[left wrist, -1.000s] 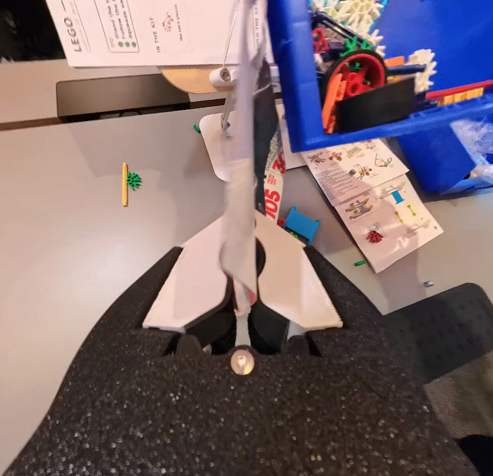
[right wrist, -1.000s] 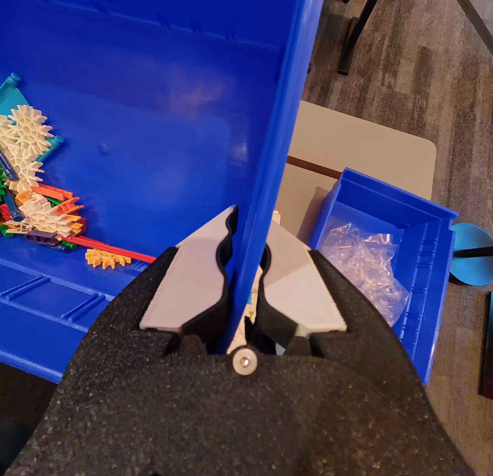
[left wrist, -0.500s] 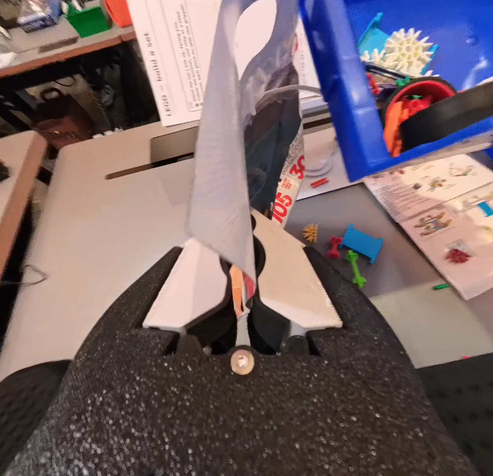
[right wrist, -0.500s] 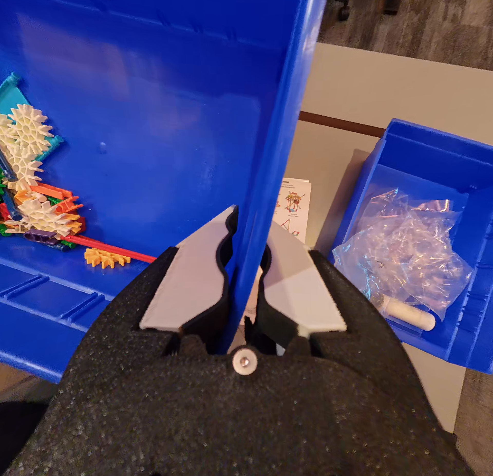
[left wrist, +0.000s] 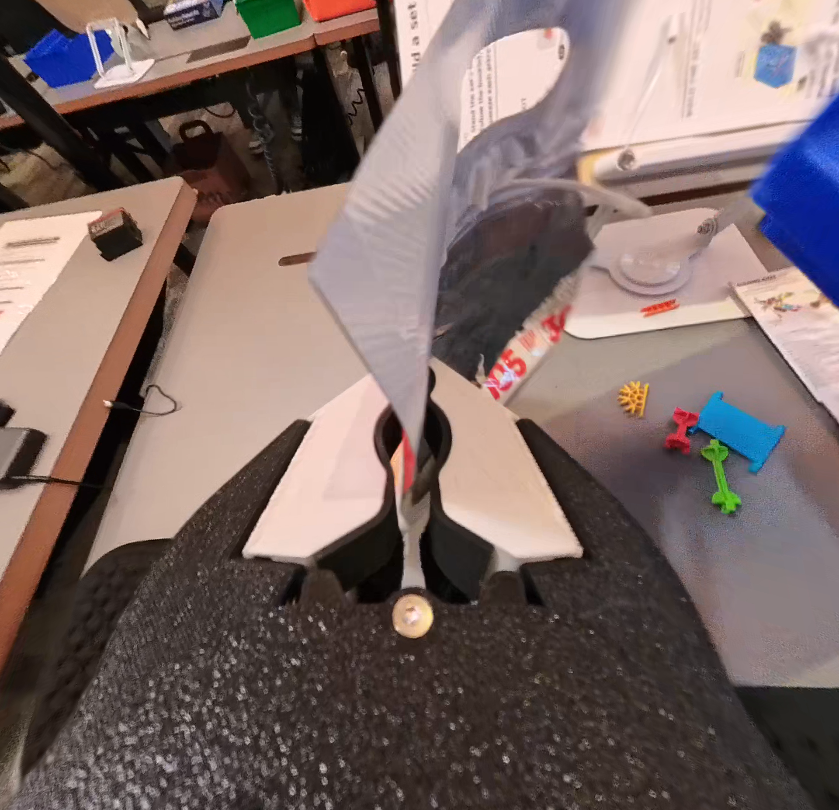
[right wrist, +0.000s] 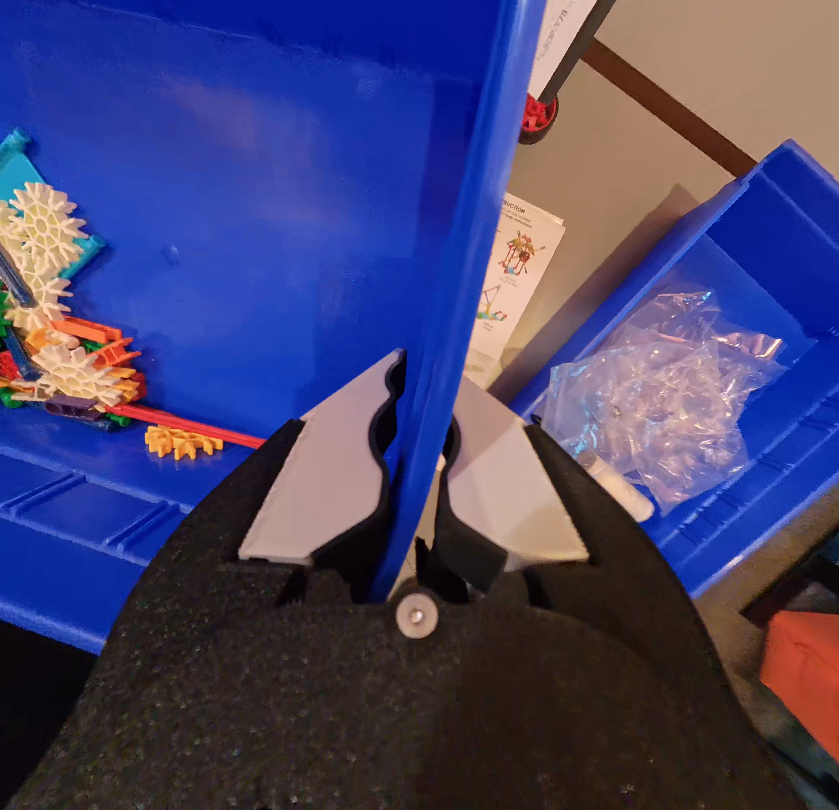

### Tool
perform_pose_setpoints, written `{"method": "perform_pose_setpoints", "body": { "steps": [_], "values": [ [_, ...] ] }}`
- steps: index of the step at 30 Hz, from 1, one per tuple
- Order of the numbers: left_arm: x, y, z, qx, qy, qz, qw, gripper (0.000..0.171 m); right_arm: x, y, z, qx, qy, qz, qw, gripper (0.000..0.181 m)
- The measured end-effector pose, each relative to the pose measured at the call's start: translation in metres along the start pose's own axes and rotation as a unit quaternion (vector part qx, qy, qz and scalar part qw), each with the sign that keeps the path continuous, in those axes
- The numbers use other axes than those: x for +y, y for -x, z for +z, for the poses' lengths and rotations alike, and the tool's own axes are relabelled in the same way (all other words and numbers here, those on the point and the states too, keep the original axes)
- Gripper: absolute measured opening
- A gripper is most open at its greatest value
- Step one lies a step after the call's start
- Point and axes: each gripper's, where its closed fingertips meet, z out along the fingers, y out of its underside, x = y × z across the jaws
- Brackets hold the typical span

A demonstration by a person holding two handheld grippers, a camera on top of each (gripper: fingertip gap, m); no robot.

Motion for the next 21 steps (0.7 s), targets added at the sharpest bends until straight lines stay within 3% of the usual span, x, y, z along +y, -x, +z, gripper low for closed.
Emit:
{"method": "perform_pose_setpoints", "body": {
  "steps": [5,10,15,21],
  "values": [
    [-0.006,-0.006,0.011,0.005,-0.01,0.019,1.0,0.0,0.004,-0.002,-0.005,-0.013,0.055,-0.047,0.997,0.004],
    [-0.007,-0.032,0.022,0.026,-0.016,0.063,0.998,0.0,-0.018,0.024,-0.004,-0.056,0.082,-0.084,0.992,0.004],
    [-0.005,-0.052,0.028,0.047,-0.026,0.084,0.995,0.0,-0.03,0.044,0.011,-0.084,0.103,-0.075,0.988,0.004],
    [-0.001,-0.074,0.031,0.077,-0.034,0.089,0.992,0.0,-0.031,0.042,0.032,-0.079,0.131,-0.049,0.987,0.004]
  ]
}}
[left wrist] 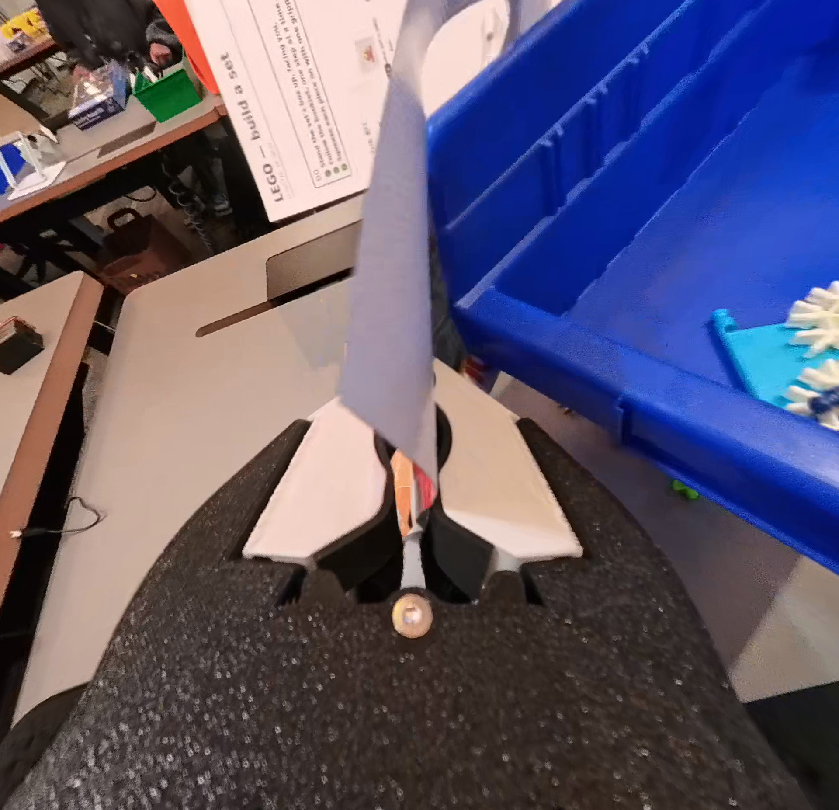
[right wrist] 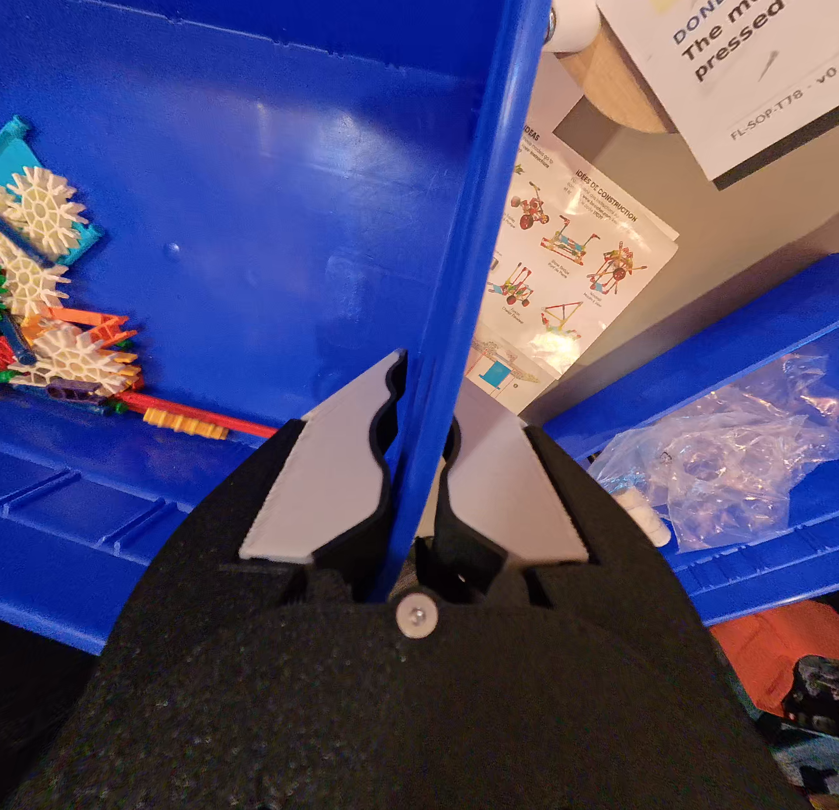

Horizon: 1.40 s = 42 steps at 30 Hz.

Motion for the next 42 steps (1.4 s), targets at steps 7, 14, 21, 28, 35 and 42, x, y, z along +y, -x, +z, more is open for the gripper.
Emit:
{"method": "perform_pose_setpoints", "body": {
  "steps": [7,14,21,28,35,42],
  "values": [
    [-0.004,-0.008,0.007,0.016,-0.014,0.008,1.0,0.0,0.016,0.002,0.008,-0.043,0.012,0.063,0.997,0.003],
    [-0.006,-0.014,0.009,0.027,-0.027,0.006,0.999,0.0,0.032,0.004,0.021,-0.049,0.049,0.085,0.994,0.002],
    [-0.001,-0.021,0.006,0.035,-0.037,0.021,0.998,0.0,0.054,0.006,0.033,-0.061,0.094,0.103,0.988,0.001],
    [0.008,-0.034,0.003,0.052,-0.045,0.027,0.997,0.0,0.071,0.007,0.044,-0.046,0.136,0.096,0.985,0.001],
    [0.021,-0.049,0.002,0.079,-0.049,0.036,0.995,0.0,0.085,0.019,0.063,-0.078,0.189,0.107,0.973,0.001],
    [0.039,-0.074,-0.003,0.107,-0.049,0.096,0.988,0.0,0.105,0.025,0.08,-0.088,0.223,0.119,0.964,0.001]
  ]
}}
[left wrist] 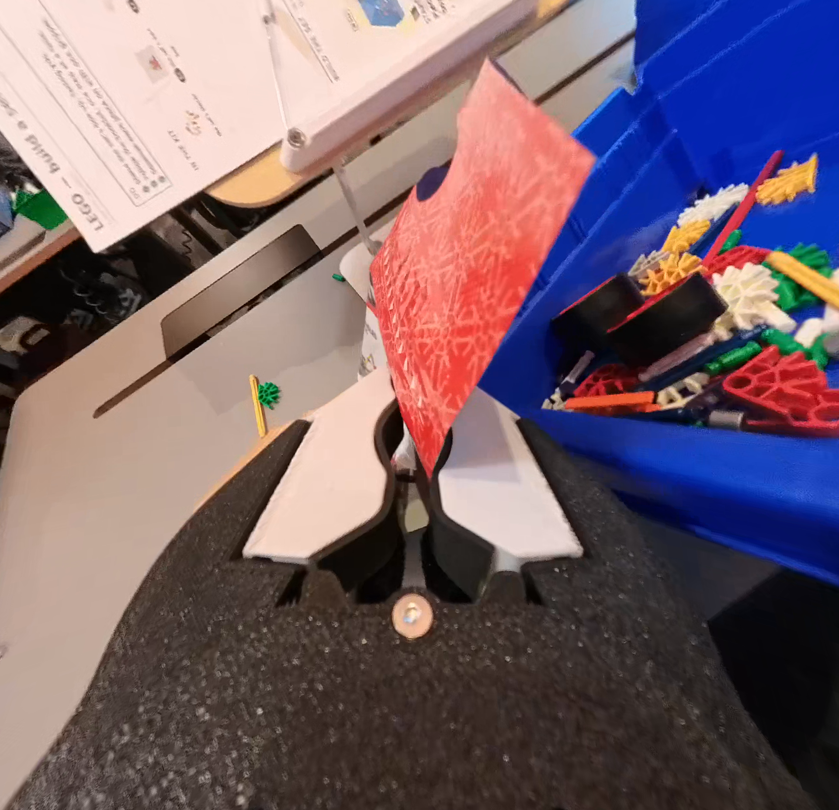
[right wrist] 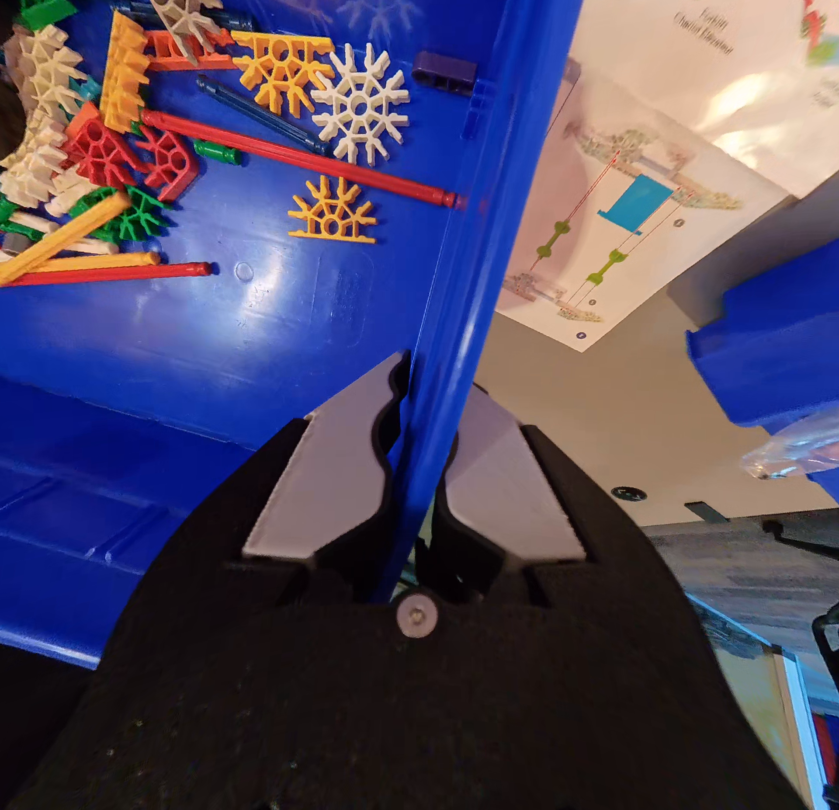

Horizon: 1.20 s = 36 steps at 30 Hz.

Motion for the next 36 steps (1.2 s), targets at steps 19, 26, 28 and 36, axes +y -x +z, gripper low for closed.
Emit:
{"method": "perform_pose_setpoints", "body": {
  "steps": [19,26,28,36],
  "values": [
    [0.075,-0.062,-0.05,0.164,0.078,0.079,0.98,0.047,0.029,0.016,0.085,0.035,-0.102,0.044,0.993,0.002],
    [0.065,-0.044,-0.109,0.218,0.12,0.015,0.968,0.079,0.03,0.018,0.095,0.045,-0.143,0.065,0.987,0.002],
    [0.038,-0.048,-0.107,0.232,0.109,0.022,0.966,0.084,0.03,0.019,0.097,0.046,-0.152,0.068,0.985,0.003],
    [0.036,-0.092,-0.009,0.219,0.222,0.031,0.95,0.076,0.027,0.018,0.101,0.055,-0.174,0.074,0.98,0.003]
  ]
}}
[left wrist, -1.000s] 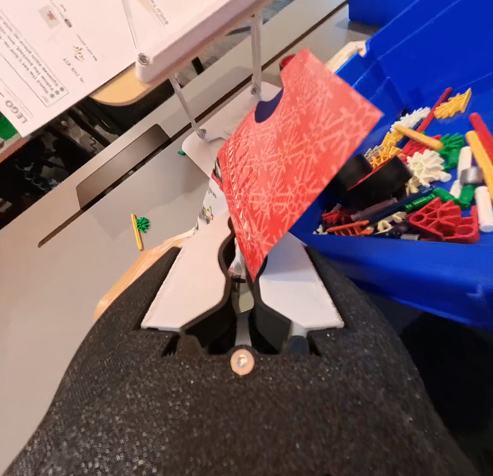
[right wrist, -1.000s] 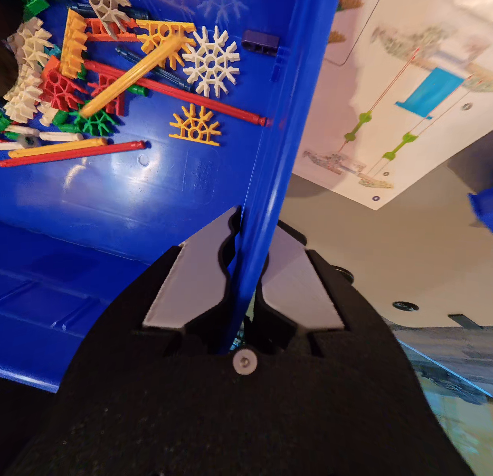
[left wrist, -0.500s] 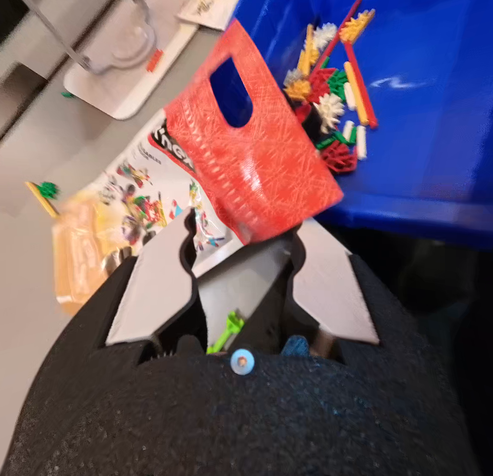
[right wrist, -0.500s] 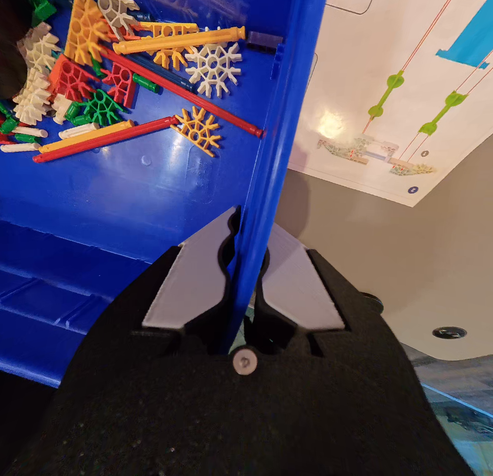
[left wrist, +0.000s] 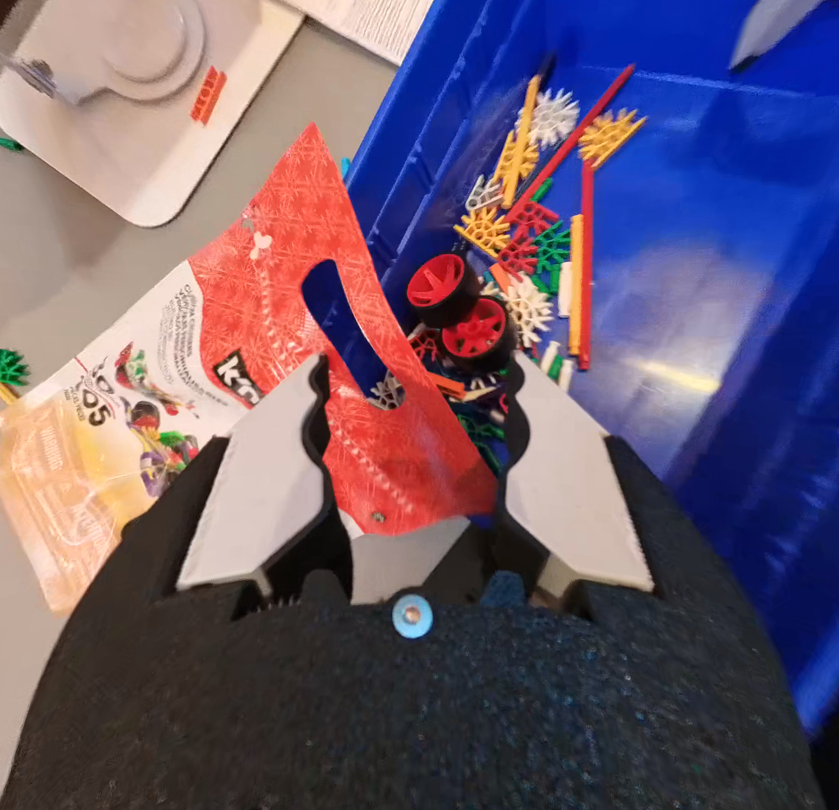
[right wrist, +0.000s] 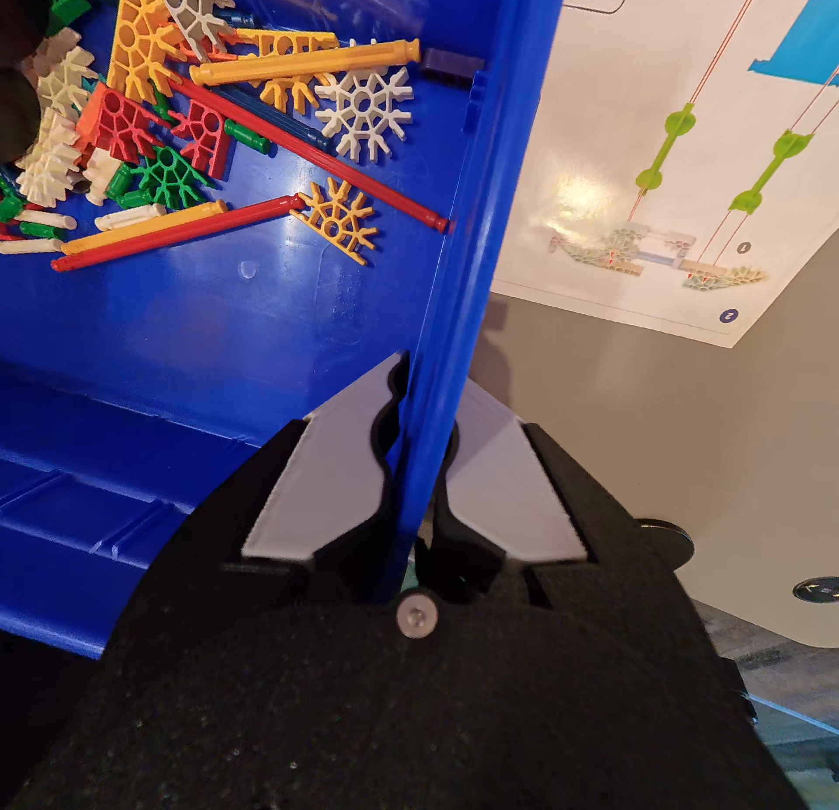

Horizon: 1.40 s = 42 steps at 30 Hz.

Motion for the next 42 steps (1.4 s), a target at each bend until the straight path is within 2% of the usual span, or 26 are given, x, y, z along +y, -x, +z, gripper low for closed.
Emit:
{"method": "perform_pose_setpoints", "body": {
  "steps": [2,4,6,11,17,19,26,29,34,39,42],
  "values": [
    [0.007,0.009,0.017,-0.03,0.032,0.006,0.999,0.065,0.0,0.001,0.0,-0.001,-0.003,0.003,1.0,0.003],
    [0.004,0.016,0.02,-0.048,0.028,0.0,0.998,0.043,0.0,0.001,0.001,0.0,-0.007,0.005,1.0,0.003],
    [0.005,0.012,0.023,-0.025,0.042,0.007,0.999,0.018,-0.001,0.001,0.002,-0.002,-0.014,0.01,1.0,0.003],
    [0.013,0.004,0.031,-0.008,0.046,-0.004,0.999,0.008,-0.003,0.0,0.005,0.003,-0.025,0.009,1.0,0.003],
    [0.006,-0.008,0.03,0.038,0.029,-0.034,0.998,0.001,-0.005,-0.002,0.008,0.013,-0.04,0.01,0.999,0.003],
    [-0.003,-0.021,0.026,0.091,0.003,-0.075,0.993,0.0,-0.005,-0.002,0.008,0.014,-0.044,0.011,0.999,0.003],
    [-0.006,-0.048,0.018,0.174,0.0,-0.101,0.979,0.0,-0.004,-0.003,0.012,0.03,-0.064,0.002,0.998,0.001],
    [-0.016,-0.062,0.01,0.225,-0.014,-0.112,0.968,0.0,-0.002,-0.003,0.013,0.029,-0.07,0.005,0.997,0.001],
    [-0.009,-0.063,0.013,0.257,0.001,-0.129,0.958,0.0,0.004,0.0,0.014,0.027,-0.081,0.016,0.996,0.003],
    [0.003,-0.062,0.008,0.279,0.035,-0.116,0.952,0.0,0.015,0.016,0.016,0.0,-0.087,0.014,0.996,0.013],
    [-0.005,-0.066,-0.004,0.314,0.019,-0.136,0.939,0.0,0.02,0.024,0.015,-0.03,-0.113,0.02,0.993,0.025]
  ]
}}
